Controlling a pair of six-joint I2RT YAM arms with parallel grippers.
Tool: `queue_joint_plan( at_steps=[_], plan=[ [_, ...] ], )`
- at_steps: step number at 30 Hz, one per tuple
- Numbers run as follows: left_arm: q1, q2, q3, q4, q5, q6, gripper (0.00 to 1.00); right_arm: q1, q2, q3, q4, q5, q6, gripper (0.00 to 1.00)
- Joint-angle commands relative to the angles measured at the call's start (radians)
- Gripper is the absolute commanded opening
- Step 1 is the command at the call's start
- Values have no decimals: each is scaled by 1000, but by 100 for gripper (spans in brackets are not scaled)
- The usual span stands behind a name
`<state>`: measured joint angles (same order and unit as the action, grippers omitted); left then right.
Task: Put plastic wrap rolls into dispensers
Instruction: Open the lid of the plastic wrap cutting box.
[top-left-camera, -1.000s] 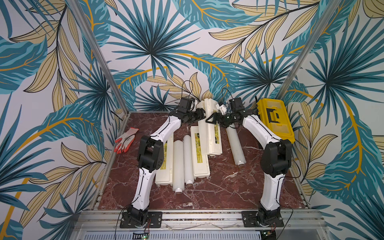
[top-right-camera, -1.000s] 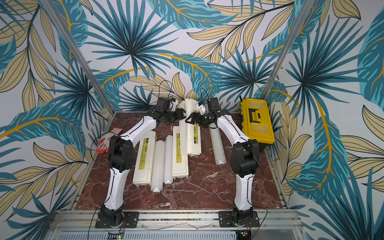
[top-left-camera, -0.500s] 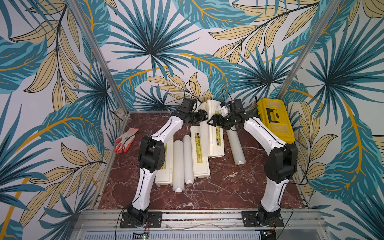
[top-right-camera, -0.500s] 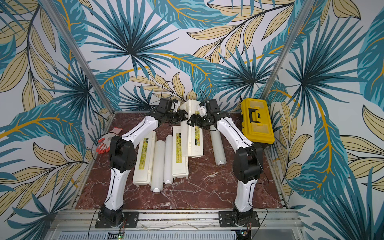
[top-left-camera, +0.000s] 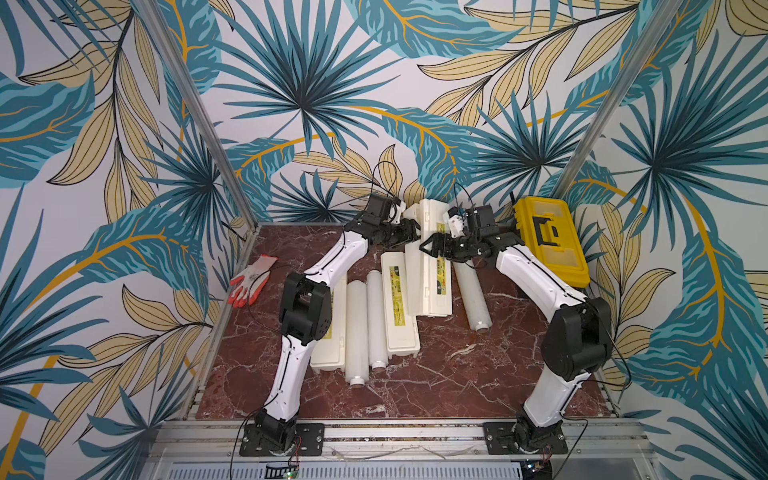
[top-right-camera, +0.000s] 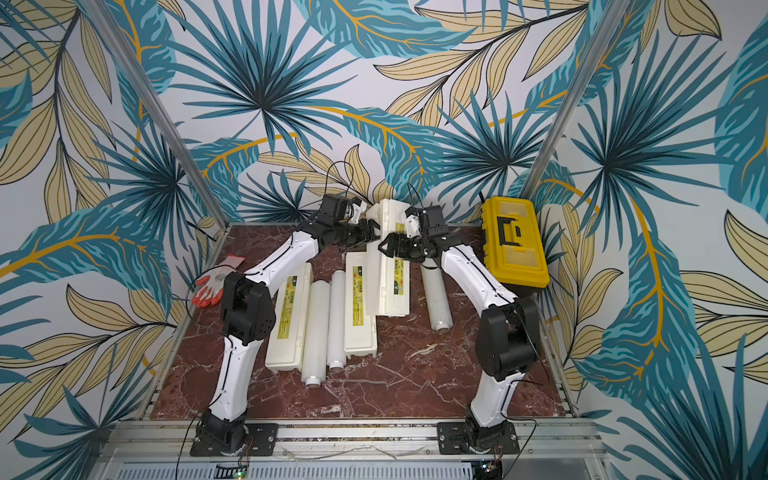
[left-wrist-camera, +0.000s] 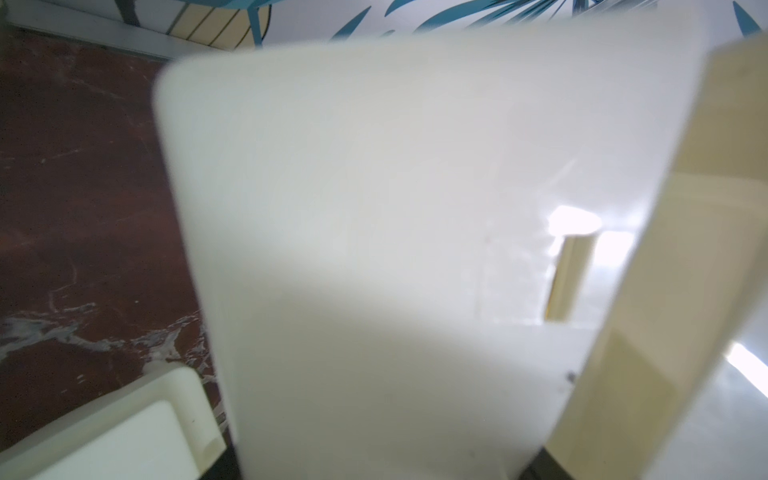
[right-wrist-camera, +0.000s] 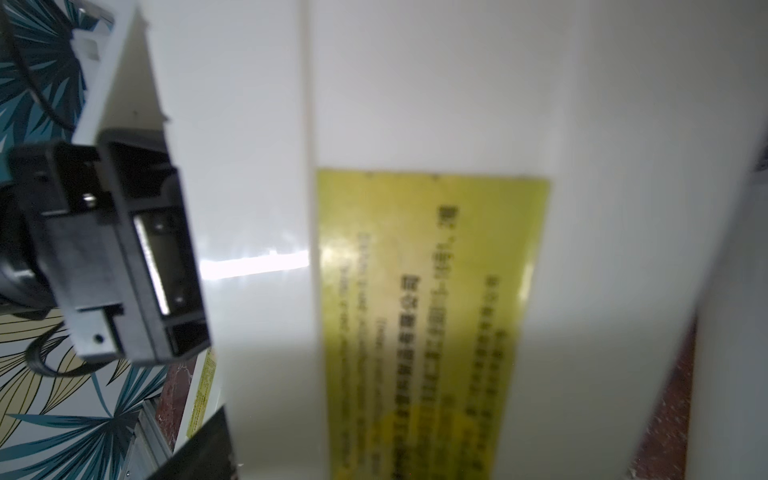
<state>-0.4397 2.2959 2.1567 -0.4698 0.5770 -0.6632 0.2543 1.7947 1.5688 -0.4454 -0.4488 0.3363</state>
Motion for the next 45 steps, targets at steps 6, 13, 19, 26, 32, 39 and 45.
queue_joint_plan(
  at_steps=[6, 13, 19, 26, 32, 39, 45],
  plan=[
    [4, 85, 75, -31, -2, 1, 40, -23, -111, -96, 174, -188, -111, 52],
    [7, 123, 91, -33, -10, -11, 38, -36, -132, -111, 131, -261, -207, 51],
    [10, 157, 125, -49, -8, -20, 34, -63, -176, -156, 177, -277, -210, 51],
    [9, 196, 161, -48, -1, -43, 32, -72, -202, -170, 148, -257, -252, 51],
    [-14, 202, 198, -42, 11, -49, 31, -72, -129, -104, 14, -134, -241, 58],
    [-19, 211, 193, 9, 47, -90, 31, -83, -108, -118, 53, -80, -183, 60],
    [-26, 214, 166, 9, 67, -105, 36, -136, -86, -44, -23, -45, -136, 57]
  ],
)
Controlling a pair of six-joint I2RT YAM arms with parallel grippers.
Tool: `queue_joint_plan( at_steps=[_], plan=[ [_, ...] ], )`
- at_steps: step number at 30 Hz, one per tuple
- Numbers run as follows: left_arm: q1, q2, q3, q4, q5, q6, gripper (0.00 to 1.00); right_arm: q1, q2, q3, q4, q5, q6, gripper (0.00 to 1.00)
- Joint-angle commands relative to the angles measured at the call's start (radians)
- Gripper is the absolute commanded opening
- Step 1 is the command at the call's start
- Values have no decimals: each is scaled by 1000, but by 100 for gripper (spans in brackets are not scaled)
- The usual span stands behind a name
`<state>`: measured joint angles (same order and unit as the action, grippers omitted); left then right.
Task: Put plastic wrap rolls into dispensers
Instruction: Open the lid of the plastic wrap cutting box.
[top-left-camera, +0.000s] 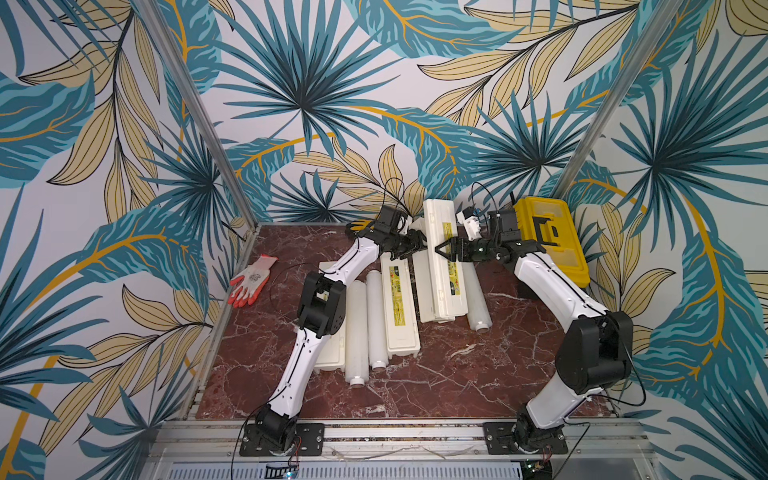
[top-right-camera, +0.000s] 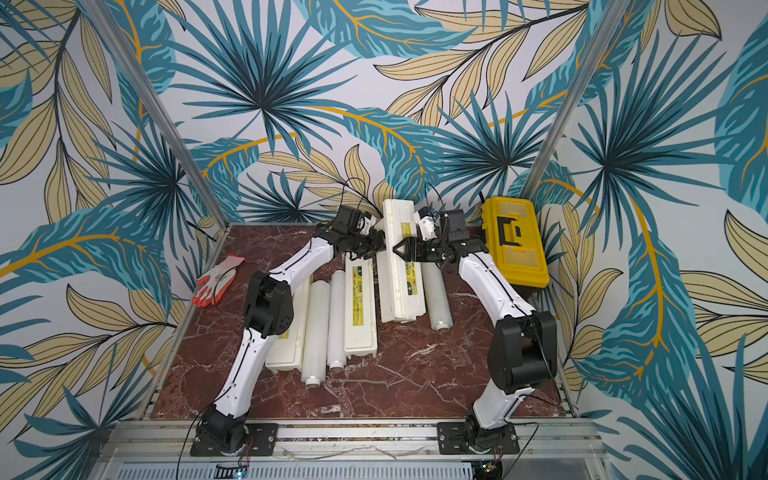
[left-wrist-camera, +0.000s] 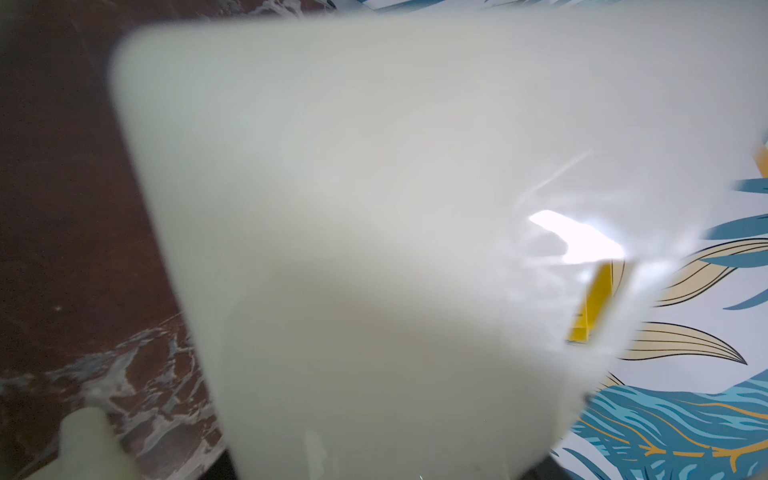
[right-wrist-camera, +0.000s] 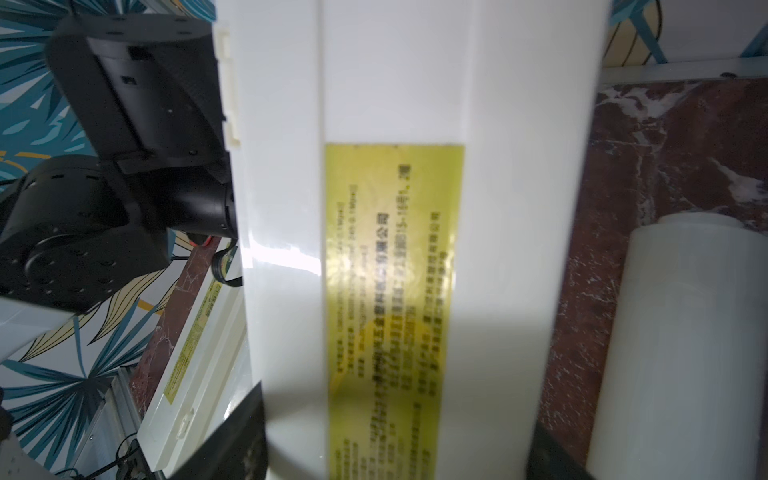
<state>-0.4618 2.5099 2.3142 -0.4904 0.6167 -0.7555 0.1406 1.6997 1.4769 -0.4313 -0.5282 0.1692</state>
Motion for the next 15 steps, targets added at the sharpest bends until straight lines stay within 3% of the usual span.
queue_joint_plan(
  at_steps=[1, 11, 15],
  plan=[
    [-7, 1, 2, 29, 31, -12, 36, -28, 11, 64, -62, 54, 25, 57],
    [-20, 4, -33, 29, 64, -34, 40, -89, 88, 238, -354, 281, -142, 57],
    [-27, 3, -35, 24, 72, -38, 40, -102, 127, 290, -438, 432, -216, 57]
  ],
)
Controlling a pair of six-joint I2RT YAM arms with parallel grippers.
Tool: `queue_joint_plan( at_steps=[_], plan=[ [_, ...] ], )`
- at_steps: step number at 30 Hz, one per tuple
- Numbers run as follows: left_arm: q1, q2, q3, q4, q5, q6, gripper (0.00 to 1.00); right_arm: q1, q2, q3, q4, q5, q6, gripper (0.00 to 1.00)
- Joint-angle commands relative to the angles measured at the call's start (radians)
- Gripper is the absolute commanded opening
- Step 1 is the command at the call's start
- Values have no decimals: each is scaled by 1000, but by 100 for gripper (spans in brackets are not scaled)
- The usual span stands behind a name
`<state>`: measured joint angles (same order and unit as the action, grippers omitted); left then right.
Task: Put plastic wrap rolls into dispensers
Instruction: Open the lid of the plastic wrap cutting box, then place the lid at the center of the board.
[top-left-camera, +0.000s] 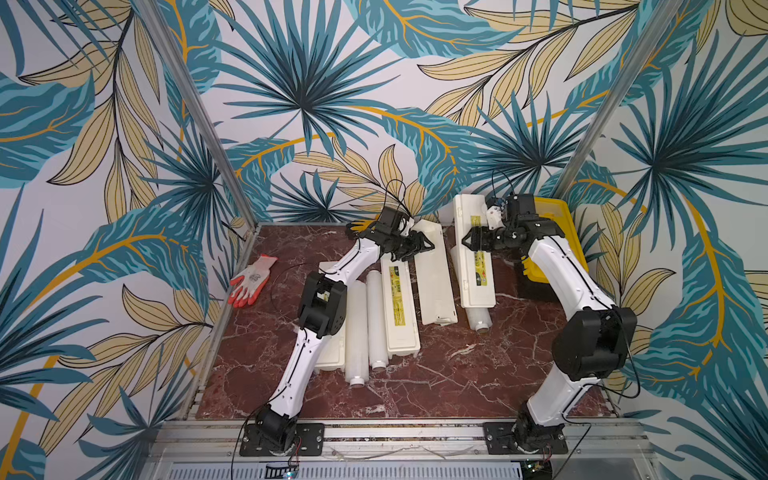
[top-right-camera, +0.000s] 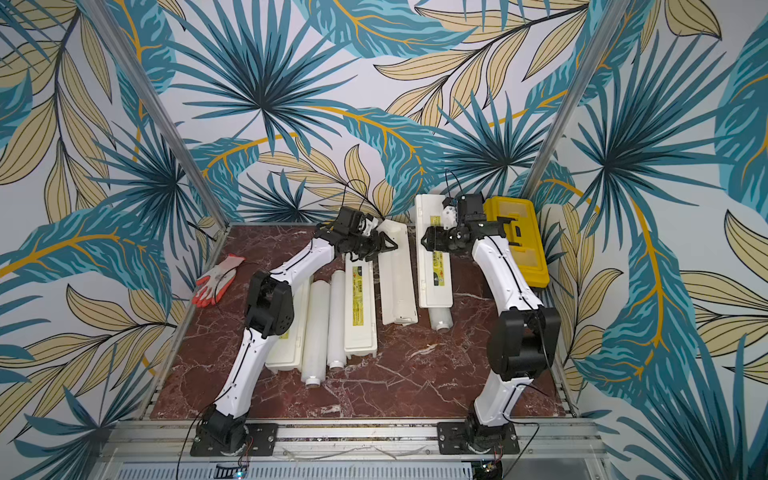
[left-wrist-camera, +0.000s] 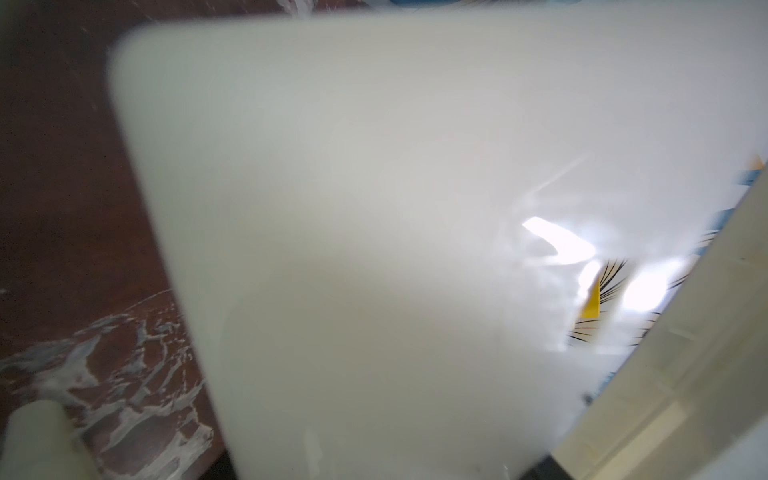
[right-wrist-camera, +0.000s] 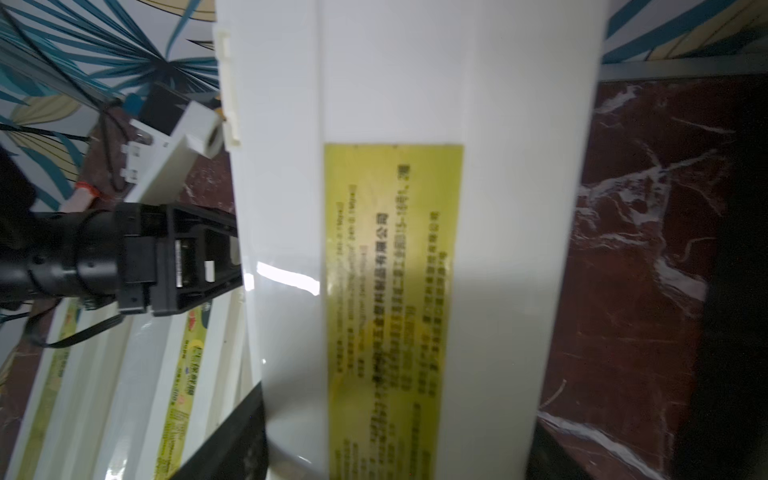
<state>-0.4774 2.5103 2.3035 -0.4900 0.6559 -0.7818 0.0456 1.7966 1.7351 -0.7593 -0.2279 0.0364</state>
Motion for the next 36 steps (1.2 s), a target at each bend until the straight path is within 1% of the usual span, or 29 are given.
queue_joint_plan(
  at_steps=[1, 9, 11, 20, 22, 26, 29, 31, 33, 35, 36],
  plan=[
    [-12, 4, -24, 20, 33, -12, 41, -10, 44, 45, -129, 162, -94, 57],
    [-25, 1, -44, 13, 31, -13, 41, -36, 141, 81, -184, 335, -176, 57],
    [-26, 1, -48, 14, 32, -14, 41, -48, 163, 81, -181, 358, -179, 57],
    [-29, -11, -69, 14, 21, -13, 41, -108, 258, 40, -106, 309, -165, 59],
    [-30, -13, -72, 13, 19, -10, 41, -122, 276, 31, -90, 276, -159, 59],
    [-32, -18, -81, 13, 13, -11, 42, -122, 318, 33, -78, 247, -161, 61],
    [-33, -18, -84, 13, 12, -10, 42, -122, 343, 37, -82, 225, -154, 67],
    [-32, -18, -84, 12, 10, -10, 42, -122, 347, 27, -72, 212, -148, 73],
    [-32, -17, -83, 11, 10, -10, 43, -120, 341, 21, -71, 213, -143, 81],
    [-32, -17, -82, 10, 8, -7, 44, -121, 329, 15, -71, 219, -145, 87],
    [-32, -16, -82, 7, 8, -5, 44, -121, 322, 16, -76, 224, -143, 94]
  ],
)
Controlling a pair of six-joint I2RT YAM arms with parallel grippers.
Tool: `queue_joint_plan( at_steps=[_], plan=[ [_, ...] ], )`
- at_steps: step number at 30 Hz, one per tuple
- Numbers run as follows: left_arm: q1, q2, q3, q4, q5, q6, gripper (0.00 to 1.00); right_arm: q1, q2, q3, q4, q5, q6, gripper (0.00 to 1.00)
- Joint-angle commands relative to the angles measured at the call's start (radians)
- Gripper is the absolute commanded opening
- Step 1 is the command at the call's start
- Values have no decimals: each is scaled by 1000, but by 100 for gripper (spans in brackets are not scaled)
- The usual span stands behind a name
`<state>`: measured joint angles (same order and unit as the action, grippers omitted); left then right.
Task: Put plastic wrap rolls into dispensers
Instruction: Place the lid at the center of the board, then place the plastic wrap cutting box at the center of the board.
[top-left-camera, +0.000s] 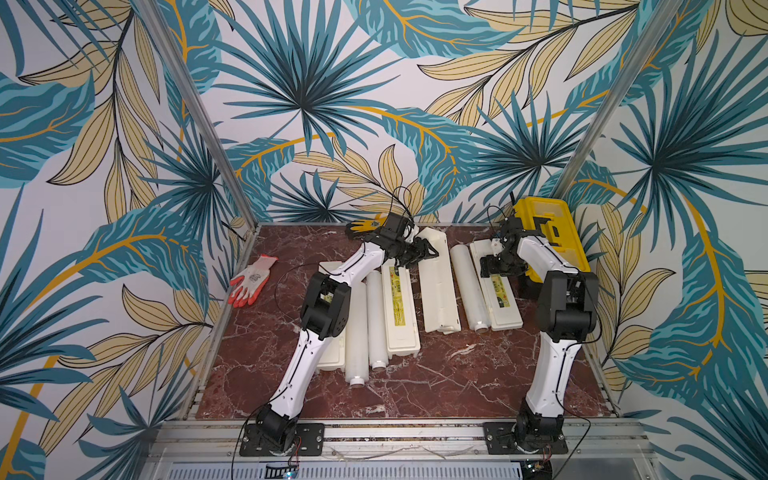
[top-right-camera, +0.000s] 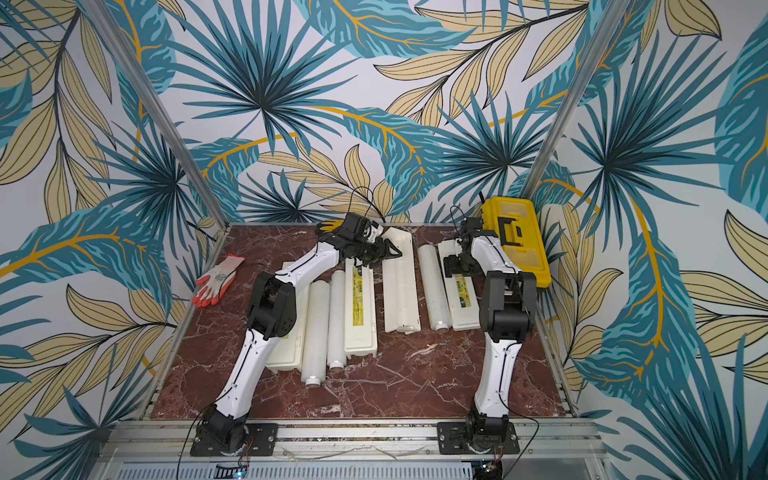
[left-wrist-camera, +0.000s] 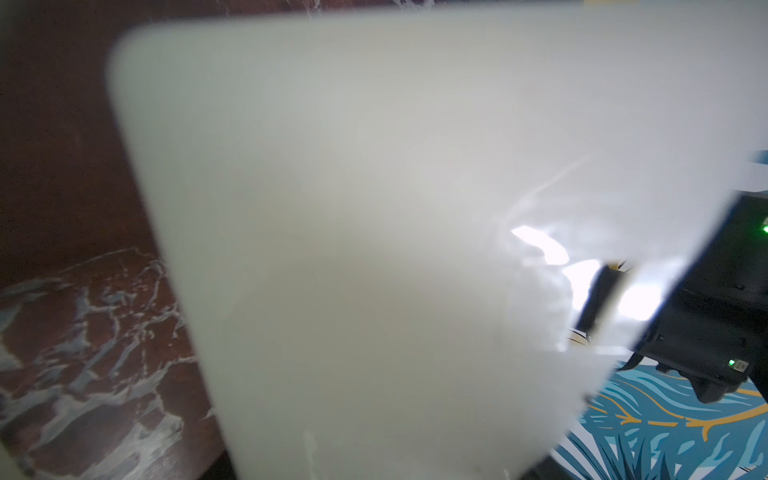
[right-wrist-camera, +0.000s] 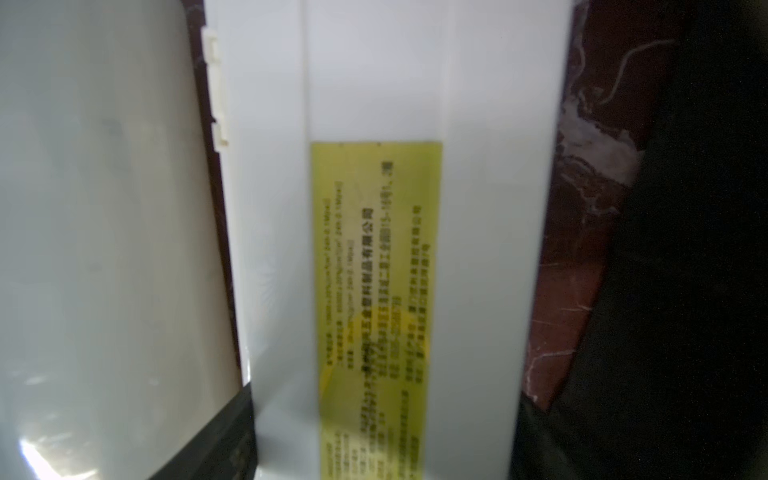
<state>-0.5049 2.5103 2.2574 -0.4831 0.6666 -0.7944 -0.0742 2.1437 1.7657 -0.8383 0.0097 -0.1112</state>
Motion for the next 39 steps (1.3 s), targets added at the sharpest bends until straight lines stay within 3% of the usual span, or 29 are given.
queue_joint_plan(
  at_steps=[1, 9, 13, 17, 19, 21, 27, 34, 35, 38, 39],
  plan=[
    [-5, -14, -35, -1, -2, 7, 45, 0, -33, -14, 2, -11, 5, 99],
    [-3, -7, -33, -2, -1, 7, 48, 1, -147, -19, -32, -6, 40, 99],
    [-3, -6, -33, -3, 1, 4, 48, 15, -277, -121, 34, -227, 52, 92],
    [-5, -1, -27, -3, 2, 1, 48, 53, -322, -244, 165, -538, 109, 78],
    [-4, 1, -26, -3, 2, 1, 48, 79, -309, -287, 231, -594, 151, 70],
    [-5, 1, -27, -2, 2, 1, 48, 107, -277, -296, 258, -604, 178, 60],
    [-4, -2, -32, -3, 3, 3, 48, 165, -192, -293, 312, -596, 207, 52],
    [-6, -2, -30, -6, 6, 10, 49, 183, -159, -288, 322, -542, 225, 24],
    [-4, -6, -30, -6, 5, 13, 51, 184, -160, -292, 324, -537, 229, 21],
    [-5, -20, -36, -9, -14, 27, 83, 189, -159, -299, 310, -508, 243, 7],
    [-4, -28, -36, -16, -30, 35, 100, 194, -156, -297, 295, -484, 242, 6]
  ],
)
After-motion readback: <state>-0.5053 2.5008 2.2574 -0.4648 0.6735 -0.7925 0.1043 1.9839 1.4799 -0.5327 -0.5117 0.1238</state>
